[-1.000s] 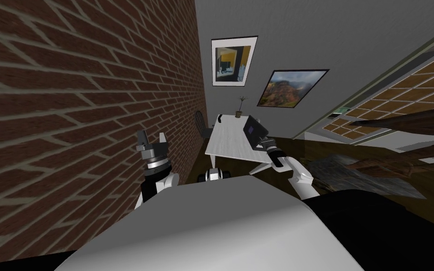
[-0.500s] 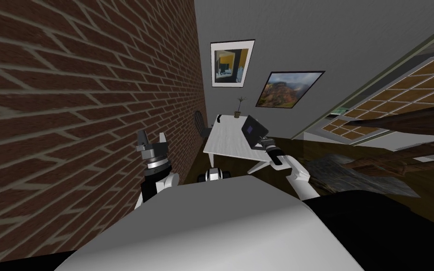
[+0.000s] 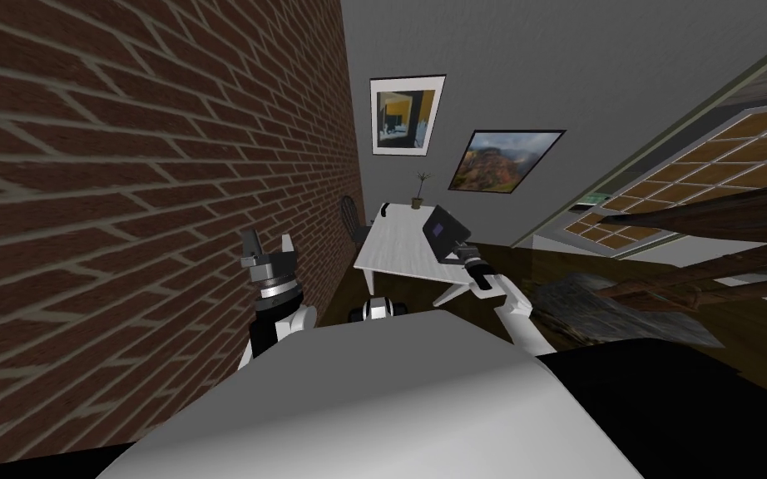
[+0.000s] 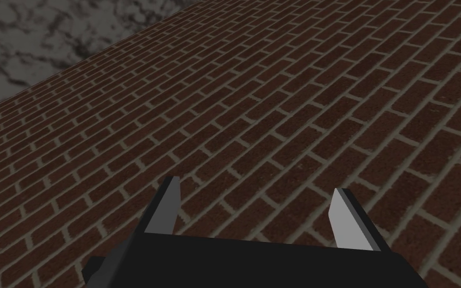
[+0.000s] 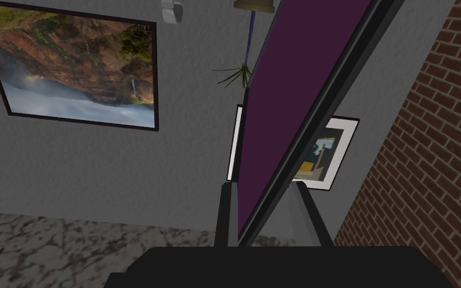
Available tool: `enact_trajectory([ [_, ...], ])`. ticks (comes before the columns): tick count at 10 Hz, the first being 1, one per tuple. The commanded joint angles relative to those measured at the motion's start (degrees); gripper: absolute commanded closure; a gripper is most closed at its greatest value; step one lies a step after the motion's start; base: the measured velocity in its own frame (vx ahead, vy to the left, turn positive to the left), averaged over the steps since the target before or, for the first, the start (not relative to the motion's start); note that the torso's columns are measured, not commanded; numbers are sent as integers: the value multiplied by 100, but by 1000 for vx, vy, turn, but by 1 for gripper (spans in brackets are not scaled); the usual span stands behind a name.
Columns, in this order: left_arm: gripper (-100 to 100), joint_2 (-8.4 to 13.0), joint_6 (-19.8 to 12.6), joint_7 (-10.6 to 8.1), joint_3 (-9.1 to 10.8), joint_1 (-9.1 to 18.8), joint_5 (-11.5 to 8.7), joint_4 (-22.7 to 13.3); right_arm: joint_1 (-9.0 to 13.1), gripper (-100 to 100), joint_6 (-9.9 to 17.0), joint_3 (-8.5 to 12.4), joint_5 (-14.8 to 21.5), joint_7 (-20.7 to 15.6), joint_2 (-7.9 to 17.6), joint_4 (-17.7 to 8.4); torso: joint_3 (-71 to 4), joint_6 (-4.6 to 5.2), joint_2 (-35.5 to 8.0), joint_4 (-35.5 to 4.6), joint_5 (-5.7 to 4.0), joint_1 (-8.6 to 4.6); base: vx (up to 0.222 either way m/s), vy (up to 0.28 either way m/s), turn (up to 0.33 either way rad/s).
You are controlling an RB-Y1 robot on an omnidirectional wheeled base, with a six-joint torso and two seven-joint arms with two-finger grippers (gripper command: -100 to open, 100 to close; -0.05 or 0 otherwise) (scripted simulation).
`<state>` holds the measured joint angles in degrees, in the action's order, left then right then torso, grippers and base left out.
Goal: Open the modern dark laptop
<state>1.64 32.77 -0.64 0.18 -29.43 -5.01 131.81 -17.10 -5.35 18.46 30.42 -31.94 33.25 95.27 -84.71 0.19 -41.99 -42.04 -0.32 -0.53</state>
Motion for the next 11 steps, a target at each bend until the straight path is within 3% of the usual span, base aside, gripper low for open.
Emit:
enact_trajectory([
  [1, 0, 0, 0, 0, 0, 0, 0, 0, 178, 100, -102, -27, -169, 164, -242, -315, -3, 1, 6, 6, -6, -8, -31, -89, -7],
  [3, 0, 0, 0, 0, 0, 0, 0, 0, 318, 100, -192, -48, -311, 302, -393, -505, 2, -5, 0, 17, -18, 1, -35, -87, -10],
  [4, 0, 0, 0, 0, 0, 0, 0, 0, 335, 100, -179, -3, -268, 255, -324, -387, 1, -12, 5, 23, -23, 9, -14, -37, -2],
  [5, 0, 0, 0, 0, 0, 0, 0, 0, 438, 100, -385, -15, -408, 361, -557, -633, -3, -19, 6, 11, 1, 37, -2, -78, -61],
  [11, 0, 0, 0, 0, 0, -1, 0, 0, 696, 100, -969, -77, -792, 626, -1236, -1358, -7, -30, 19, 41, -34, 24, 2, -94, -41],
])
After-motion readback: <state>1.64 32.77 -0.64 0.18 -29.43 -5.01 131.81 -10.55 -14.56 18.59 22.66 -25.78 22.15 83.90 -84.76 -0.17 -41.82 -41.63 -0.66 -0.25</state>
